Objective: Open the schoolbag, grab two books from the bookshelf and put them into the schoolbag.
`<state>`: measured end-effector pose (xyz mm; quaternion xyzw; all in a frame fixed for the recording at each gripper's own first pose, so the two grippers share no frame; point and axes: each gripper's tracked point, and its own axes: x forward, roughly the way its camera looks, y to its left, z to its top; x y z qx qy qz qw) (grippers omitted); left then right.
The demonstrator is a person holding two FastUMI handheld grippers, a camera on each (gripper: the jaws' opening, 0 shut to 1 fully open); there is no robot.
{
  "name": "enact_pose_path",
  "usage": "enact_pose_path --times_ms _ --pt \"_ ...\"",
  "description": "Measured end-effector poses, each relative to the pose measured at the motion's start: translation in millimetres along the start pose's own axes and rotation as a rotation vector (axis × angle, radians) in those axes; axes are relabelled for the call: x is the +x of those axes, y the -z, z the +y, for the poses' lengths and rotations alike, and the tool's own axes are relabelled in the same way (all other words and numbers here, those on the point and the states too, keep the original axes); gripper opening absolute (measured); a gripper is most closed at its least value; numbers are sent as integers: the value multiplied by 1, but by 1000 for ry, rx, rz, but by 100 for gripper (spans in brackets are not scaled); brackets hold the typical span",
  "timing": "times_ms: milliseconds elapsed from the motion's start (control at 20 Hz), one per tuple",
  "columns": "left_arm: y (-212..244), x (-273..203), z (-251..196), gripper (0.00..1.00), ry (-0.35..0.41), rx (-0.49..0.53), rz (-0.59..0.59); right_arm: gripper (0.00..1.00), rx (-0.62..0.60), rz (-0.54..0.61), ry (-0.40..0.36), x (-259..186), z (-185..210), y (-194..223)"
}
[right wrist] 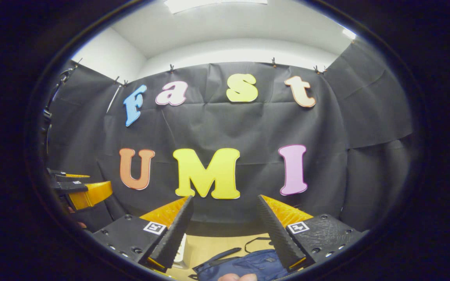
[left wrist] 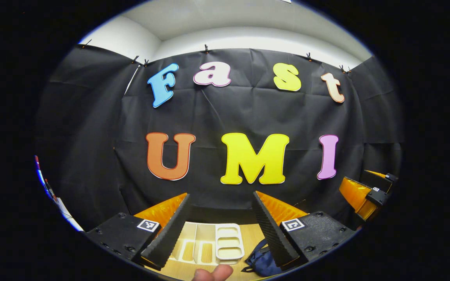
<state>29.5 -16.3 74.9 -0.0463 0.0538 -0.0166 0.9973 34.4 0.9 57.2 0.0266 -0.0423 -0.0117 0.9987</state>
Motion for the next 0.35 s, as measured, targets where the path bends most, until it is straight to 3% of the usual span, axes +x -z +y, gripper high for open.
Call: enact_pose_path --times_ms 350 --pt "12 -1 -1 98 4 -8 -10 96 0 30 7 3 3 18"
